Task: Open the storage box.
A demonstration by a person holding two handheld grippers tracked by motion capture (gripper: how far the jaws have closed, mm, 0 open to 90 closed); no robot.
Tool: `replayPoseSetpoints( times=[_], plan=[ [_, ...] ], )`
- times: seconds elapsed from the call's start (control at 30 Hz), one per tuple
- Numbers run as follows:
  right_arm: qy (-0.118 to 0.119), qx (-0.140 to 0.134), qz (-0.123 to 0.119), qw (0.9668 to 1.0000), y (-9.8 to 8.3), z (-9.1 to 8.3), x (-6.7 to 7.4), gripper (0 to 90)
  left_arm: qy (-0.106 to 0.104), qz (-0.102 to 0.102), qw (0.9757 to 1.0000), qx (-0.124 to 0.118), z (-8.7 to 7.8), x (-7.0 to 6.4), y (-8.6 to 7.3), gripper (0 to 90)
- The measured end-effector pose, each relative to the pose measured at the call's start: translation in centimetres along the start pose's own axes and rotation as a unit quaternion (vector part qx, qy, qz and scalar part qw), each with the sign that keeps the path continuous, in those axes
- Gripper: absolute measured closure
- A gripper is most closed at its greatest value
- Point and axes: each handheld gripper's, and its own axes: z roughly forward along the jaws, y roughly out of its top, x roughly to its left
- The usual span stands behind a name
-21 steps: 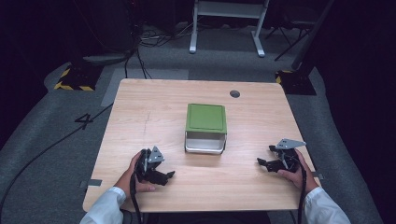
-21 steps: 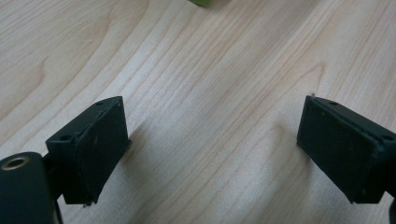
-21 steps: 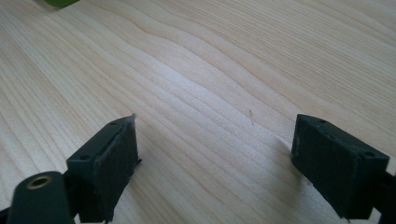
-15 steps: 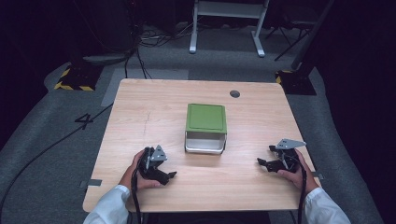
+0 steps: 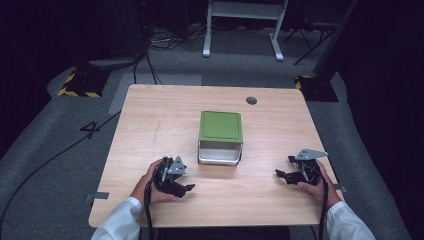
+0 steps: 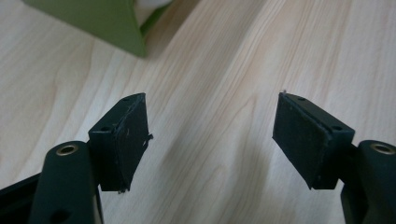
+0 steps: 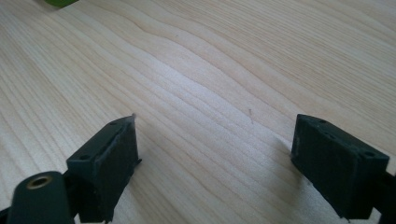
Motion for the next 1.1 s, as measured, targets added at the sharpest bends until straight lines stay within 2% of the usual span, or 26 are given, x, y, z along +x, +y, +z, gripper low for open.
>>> replayPoseSetpoints(
  times=[0.23, 0.33, 0.4, 0.5, 0.6, 0.87, 1.1],
  plan=[
    [0.0, 0.0, 0.0, 1.0, 0.0, 0.0, 0.0, 14.8, -0.008, 0.022, 0.9994, -0.025, -0.4, -0.5, 1.8, 26.0],
    [0.001, 0.0, -0.001, 1.0, 0.0, 0.0, 0.0, 14.8, -0.008, 0.029, 0.9983, -0.05, -0.8, -0.7, 3.0, 24.6],
    [0.001, 0.0, 0.0, 1.0, 0.0, 0.0, 0.0, 14.8, -0.006, 0.032, 0.998, -0.054, -0.9, -0.7, 3.3, 24.7],
    [0.0, 0.0, -0.001, 1.0, 0.0, 0.0, 0.0, 14.8, -0.001, 0.041, 0.9963, -0.076, -1.1, -1.0, 4.7, 25.2],
    [0.001, 0.0, 0.0, 1.0, 0.0, 0.0, 0.0, 14.8, 0.001, 0.048, 0.9953, -0.085, -1.0, -1.2, 5.6, 26.8],
    [0.001, 0.0, 0.0, 1.0, 0.0, 0.0, 0.0, 14.8, -0.004, 0.069, 0.9945, -0.079, 0.4, -1.5, 7.2, 28.1],
    [0.001, 0.0, 0.0, 1.0, 0.0, 0.0, 0.0, 14.8, -0.002, 0.071, 0.9952, -0.068, 1.9, -1.5, 8.1, 28.1]
  ],
)
